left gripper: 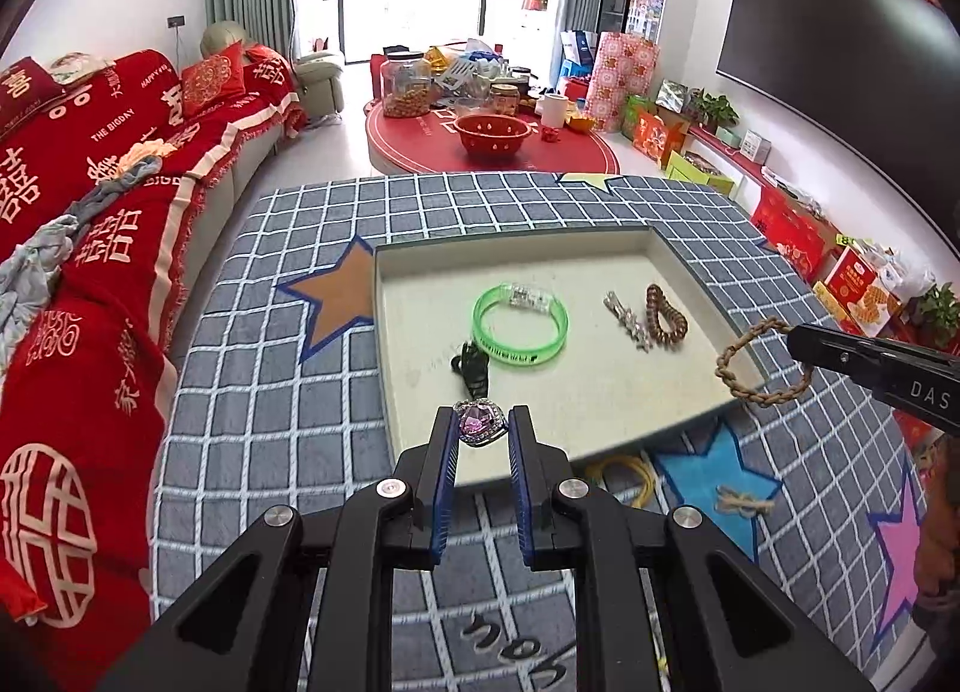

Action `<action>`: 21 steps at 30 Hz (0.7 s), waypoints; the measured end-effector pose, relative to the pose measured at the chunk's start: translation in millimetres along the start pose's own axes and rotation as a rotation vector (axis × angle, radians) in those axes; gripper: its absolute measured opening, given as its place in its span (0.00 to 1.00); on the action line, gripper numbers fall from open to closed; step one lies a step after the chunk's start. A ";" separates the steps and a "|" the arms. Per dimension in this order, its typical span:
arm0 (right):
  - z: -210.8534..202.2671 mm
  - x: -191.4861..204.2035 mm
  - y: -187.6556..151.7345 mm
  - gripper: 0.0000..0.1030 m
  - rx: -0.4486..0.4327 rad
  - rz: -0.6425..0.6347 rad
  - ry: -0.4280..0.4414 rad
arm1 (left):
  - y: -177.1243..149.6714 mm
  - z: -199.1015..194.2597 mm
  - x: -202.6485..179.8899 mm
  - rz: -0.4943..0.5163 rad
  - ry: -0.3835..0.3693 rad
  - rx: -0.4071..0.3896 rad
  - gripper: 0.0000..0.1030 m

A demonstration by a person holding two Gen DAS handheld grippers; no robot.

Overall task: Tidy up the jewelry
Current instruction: 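Carry the pink ring and braided bracelet into the tray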

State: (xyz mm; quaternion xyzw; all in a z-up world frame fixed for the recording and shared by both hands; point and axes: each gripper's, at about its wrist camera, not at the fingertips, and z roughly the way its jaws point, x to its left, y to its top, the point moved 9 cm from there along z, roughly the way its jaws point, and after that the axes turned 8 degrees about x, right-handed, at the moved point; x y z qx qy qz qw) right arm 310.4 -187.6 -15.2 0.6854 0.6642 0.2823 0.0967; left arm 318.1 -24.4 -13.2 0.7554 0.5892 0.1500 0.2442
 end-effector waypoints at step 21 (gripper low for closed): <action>112.6 -54.0 22.5 0.07 0.148 0.118 -0.044 | 23.6 119.9 -35.6 0.080 0.053 0.162 0.29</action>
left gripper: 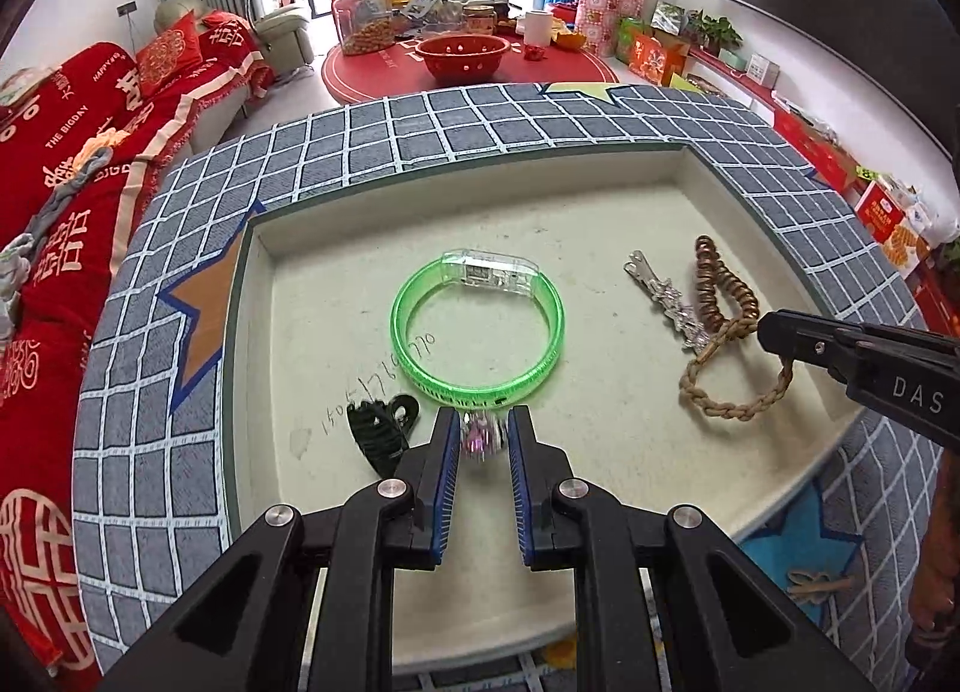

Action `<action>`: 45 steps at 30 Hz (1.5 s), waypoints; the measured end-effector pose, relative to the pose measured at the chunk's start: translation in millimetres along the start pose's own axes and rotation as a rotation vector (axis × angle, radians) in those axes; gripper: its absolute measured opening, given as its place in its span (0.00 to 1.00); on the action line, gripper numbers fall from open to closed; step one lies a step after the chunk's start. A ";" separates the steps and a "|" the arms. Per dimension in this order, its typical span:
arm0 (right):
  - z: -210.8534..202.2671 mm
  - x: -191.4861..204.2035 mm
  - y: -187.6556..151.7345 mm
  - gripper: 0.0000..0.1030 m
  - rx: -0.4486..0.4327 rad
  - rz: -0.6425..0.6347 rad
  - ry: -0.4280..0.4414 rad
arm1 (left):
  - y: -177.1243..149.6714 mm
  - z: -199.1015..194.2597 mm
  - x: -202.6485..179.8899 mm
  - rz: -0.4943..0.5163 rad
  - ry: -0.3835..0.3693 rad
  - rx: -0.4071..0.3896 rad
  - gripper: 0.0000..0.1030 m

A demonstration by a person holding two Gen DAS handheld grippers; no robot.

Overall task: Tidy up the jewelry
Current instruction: 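Carry the pink ring and braided bracelet into the tray, then open both grippers to drop the pink ring and braided bracelet in the tray, then move both tools back over the beaded bracelet and beige hair clip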

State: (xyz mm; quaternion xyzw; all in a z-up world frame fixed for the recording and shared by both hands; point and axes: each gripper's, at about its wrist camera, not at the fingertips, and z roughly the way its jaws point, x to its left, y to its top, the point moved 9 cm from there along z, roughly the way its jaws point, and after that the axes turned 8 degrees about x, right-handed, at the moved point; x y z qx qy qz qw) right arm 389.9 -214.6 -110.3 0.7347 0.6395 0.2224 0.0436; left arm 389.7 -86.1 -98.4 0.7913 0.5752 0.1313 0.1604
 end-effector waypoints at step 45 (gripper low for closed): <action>-74.0 12.9 -23.1 0.69 -0.104 0.050 0.123 | -4.7 -67.0 12.7 -0.043 0.097 -0.157 0.96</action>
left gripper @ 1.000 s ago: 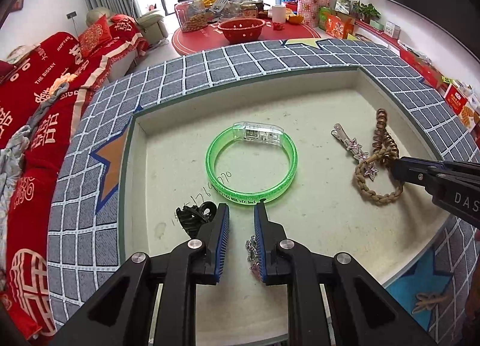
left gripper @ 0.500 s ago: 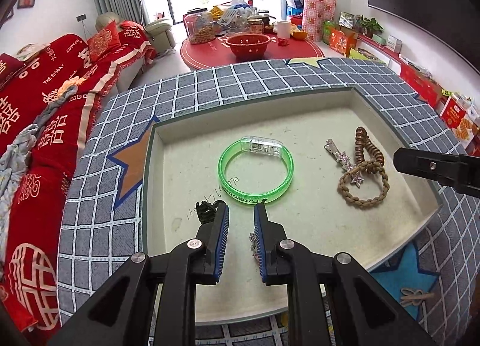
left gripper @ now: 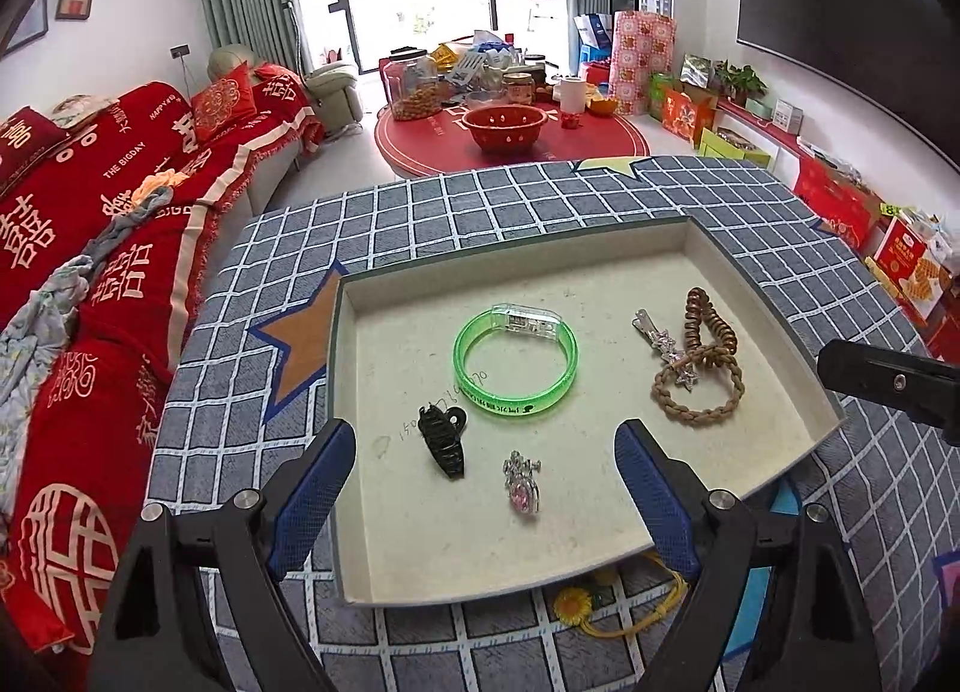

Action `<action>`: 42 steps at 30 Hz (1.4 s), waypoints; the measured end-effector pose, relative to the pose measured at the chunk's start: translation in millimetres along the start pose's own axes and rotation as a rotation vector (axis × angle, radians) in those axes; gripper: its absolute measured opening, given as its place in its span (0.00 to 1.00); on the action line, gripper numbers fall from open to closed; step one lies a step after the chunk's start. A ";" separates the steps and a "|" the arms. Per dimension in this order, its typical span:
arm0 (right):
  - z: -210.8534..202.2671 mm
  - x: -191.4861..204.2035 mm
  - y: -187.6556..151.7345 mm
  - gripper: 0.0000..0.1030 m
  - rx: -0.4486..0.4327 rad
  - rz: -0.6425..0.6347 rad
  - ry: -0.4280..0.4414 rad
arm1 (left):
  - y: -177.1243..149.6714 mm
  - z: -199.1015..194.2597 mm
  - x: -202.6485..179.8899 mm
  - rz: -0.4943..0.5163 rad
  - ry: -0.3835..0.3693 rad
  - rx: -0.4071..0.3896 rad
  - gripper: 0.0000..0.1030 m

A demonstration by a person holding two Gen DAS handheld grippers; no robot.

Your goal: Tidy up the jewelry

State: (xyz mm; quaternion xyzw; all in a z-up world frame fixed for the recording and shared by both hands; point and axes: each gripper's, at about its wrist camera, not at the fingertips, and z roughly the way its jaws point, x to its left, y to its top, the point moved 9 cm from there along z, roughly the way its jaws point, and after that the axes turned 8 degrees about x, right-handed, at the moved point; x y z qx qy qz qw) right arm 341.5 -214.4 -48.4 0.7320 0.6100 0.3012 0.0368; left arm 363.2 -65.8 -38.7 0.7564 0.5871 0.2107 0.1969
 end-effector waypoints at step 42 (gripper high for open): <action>-29.3 -29.5 -156.2 1.00 0.105 -0.033 -0.107 | -184.6 -43.0 18.9 -0.096 -0.091 0.149 1.00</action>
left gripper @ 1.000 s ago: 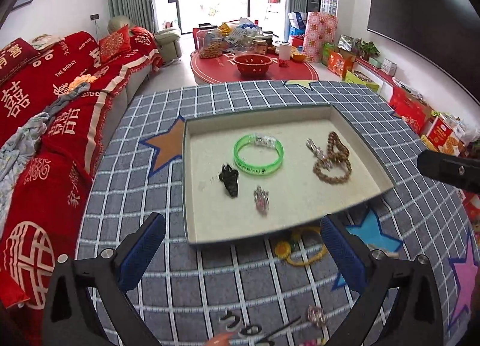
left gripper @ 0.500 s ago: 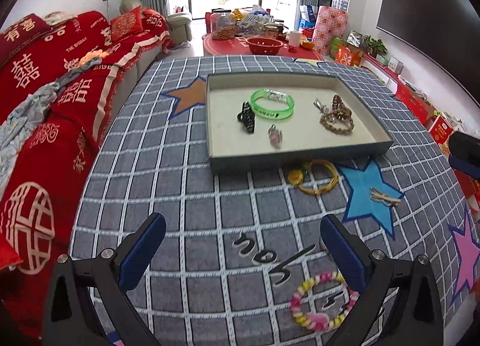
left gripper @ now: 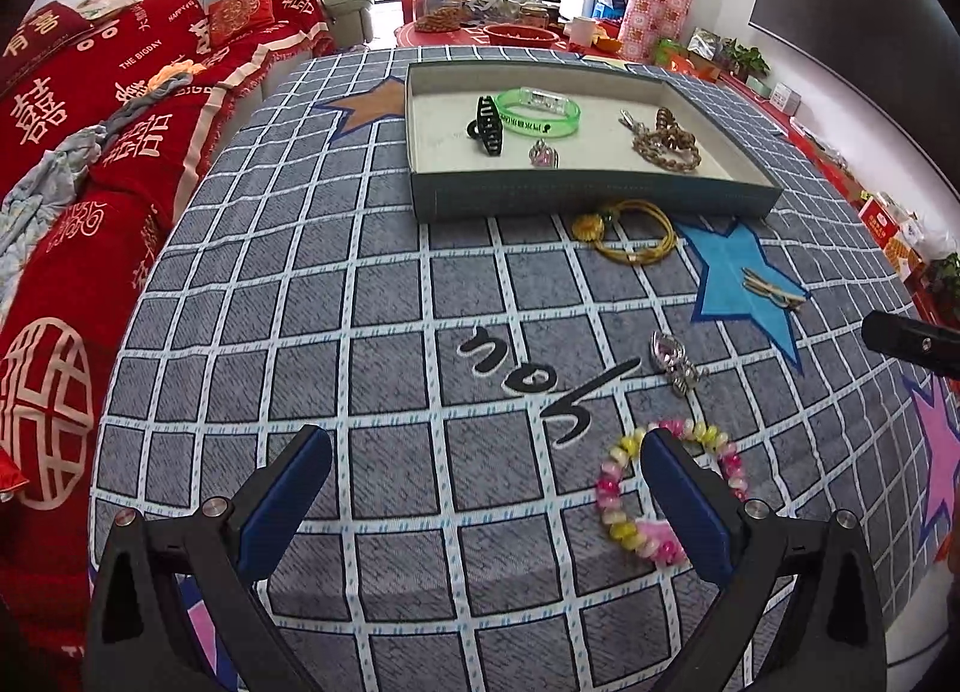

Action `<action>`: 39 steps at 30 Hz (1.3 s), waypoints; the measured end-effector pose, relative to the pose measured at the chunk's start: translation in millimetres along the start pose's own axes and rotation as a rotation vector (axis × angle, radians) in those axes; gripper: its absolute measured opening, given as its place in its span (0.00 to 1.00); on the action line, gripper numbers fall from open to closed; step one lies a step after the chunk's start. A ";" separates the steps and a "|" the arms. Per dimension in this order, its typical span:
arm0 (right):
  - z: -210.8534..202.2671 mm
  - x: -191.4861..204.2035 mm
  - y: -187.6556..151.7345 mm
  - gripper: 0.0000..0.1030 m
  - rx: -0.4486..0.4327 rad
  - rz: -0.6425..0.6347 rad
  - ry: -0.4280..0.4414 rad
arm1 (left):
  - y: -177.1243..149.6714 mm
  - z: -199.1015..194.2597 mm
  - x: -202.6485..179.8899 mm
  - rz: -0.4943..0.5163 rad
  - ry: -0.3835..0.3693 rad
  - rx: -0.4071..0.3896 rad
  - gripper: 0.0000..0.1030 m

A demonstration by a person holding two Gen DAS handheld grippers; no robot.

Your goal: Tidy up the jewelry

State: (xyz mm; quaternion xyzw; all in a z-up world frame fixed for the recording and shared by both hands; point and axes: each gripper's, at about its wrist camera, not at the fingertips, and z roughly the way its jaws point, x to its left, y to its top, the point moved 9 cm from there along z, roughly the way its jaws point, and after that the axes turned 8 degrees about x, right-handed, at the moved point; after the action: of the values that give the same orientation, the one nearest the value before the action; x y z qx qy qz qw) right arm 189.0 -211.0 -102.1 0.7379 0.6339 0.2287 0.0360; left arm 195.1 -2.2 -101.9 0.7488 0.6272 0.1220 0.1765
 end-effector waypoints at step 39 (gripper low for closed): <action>51.2 16.1 34.3 0.57 0.049 -0.285 -0.185 | -16.5 8.9 -64.4 0.219 -0.055 0.037 0.37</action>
State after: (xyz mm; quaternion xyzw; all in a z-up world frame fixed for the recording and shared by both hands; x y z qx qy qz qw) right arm 241.6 -190.2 -131.3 0.6590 0.7316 0.1370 0.1082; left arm 172.1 -64.0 -114.4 0.8189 0.5388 0.1083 0.1654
